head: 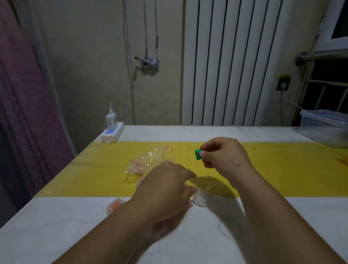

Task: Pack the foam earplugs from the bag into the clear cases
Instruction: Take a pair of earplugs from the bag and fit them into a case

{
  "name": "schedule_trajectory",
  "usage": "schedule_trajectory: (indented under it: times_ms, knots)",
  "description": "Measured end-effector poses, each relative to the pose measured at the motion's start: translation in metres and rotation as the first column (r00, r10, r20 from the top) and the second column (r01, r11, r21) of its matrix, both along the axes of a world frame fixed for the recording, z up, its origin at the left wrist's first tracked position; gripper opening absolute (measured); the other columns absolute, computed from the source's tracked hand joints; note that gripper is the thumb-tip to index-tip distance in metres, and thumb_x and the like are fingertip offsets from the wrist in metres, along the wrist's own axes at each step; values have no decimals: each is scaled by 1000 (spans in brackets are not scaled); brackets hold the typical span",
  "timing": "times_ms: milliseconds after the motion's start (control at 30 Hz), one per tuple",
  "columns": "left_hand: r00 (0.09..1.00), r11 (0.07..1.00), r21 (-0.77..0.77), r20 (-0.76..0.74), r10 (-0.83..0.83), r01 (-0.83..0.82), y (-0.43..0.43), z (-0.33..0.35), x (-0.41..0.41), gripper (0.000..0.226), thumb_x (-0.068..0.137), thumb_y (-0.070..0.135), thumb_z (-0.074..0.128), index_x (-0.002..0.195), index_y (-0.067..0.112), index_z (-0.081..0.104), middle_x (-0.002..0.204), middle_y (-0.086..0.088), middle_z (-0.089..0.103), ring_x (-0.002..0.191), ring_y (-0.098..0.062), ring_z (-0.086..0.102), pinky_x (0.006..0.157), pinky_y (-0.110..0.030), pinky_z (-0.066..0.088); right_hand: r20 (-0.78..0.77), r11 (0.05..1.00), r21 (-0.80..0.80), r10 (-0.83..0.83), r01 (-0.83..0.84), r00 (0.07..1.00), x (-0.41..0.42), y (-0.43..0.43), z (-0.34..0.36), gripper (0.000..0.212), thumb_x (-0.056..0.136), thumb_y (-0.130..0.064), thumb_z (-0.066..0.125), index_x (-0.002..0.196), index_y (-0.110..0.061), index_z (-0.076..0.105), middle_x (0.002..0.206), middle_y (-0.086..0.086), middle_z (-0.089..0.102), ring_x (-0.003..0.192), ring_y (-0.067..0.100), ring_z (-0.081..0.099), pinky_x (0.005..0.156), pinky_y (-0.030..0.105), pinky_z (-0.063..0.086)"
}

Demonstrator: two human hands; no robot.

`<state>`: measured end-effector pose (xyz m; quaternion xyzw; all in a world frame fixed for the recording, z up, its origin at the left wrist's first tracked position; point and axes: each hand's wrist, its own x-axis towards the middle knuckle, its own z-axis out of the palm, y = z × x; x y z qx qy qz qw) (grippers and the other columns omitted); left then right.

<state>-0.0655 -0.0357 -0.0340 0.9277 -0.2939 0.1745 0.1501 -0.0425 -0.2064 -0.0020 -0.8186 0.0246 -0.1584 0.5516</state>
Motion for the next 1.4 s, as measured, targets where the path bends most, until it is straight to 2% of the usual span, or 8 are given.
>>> schedule_trajectory:
  times_ms: [167, 400, 500, 600, 700, 767, 1033, 1400]
  knots:
    - [985, 955, 244, -30, -169, 171, -9, -13, 1, 38, 93, 44, 40, 129, 36, 48, 125, 10, 58, 114, -18, 52, 86, -42, 46, -41, 998, -18, -64, 63, 997, 3, -4, -4, 8, 84, -9, 71, 81, -15, 69, 79, 2, 70, 65, 20, 67, 76, 46, 60]
    - [990, 957, 262, 20, -138, 128, -10, -8, -4, 25, 89, 40, 54, 111, 31, 48, 102, 5, 63, 99, -20, 55, 93, -37, 36, -46, 997, -41, -60, 58, 997, 3, 4, -6, 7, 85, -10, 70, 82, -16, 68, 80, 3, 70, 68, 21, 67, 76, 47, 60]
    - [997, 987, 139, -22, -73, 75, -9, -4, -6, 27, 86, 44, 55, 110, 34, 46, 101, 6, 61, 99, -19, 51, 95, -36, 34, -24, 997, -27, -72, 71, 997, 2, 7, -5, 12, 83, -9, 70, 77, -19, 66, 78, 2, 70, 69, 22, 69, 74, 48, 60]
    - [961, 985, -168, -277, 3, -51, -2, 1, -4, 23, 84, 45, 60, 100, 40, 45, 102, 12, 60, 100, -15, 52, 87, -32, 42, 1, 995, 33, -98, 98, 995, 1, 9, -4, 11, 82, -8, 69, 76, -17, 66, 76, 2, 71, 69, 23, 70, 74, 49, 60]
    - [851, 769, -609, -495, -178, -193, 6, 7, -5, 11, 90, 34, 65, 95, 33, 55, 84, 13, 65, 70, 0, 59, 62, -20, 48, 14, 995, 51, -86, 85, 996, -1, 14, -5, 9, 82, -8, 67, 77, -15, 66, 75, 3, 71, 67, 23, 70, 74, 50, 59]
    - [802, 594, -754, -524, -287, -280, 15, 15, -5, 14, 91, 20, 65, 100, 30, 65, 84, 3, 66, 71, -9, 59, 65, -27, 47, 16, 997, 49, -53, 52, 998, -2, 20, -7, 9, 82, -6, 66, 78, -14, 65, 74, 4, 71, 65, 23, 68, 73, 51, 59]
    - [634, 337, -879, -477, -609, -337, 52, 24, 5, 39, 93, -6, 43, 113, 15, 70, 115, -24, 67, 97, -26, 63, 88, -37, 48, 91, 990, 36, 135, -139, 987, -14, 42, -7, 25, 88, 0, 58, 79, -21, 69, 70, 2, 67, 57, 15, 60, 56, 28, 54]
    - [702, 259, -923, -384, -600, -284, 53, 15, 15, 37, 88, -10, 51, 116, 9, 66, 107, -18, 71, 94, -28, 69, 87, -37, 56, 38, 969, 116, 216, -219, 976, -20, 49, -8, 16, 85, -13, 66, 73, -14, 76, 63, 3, 66, 57, 13, 58, 55, 28, 51]
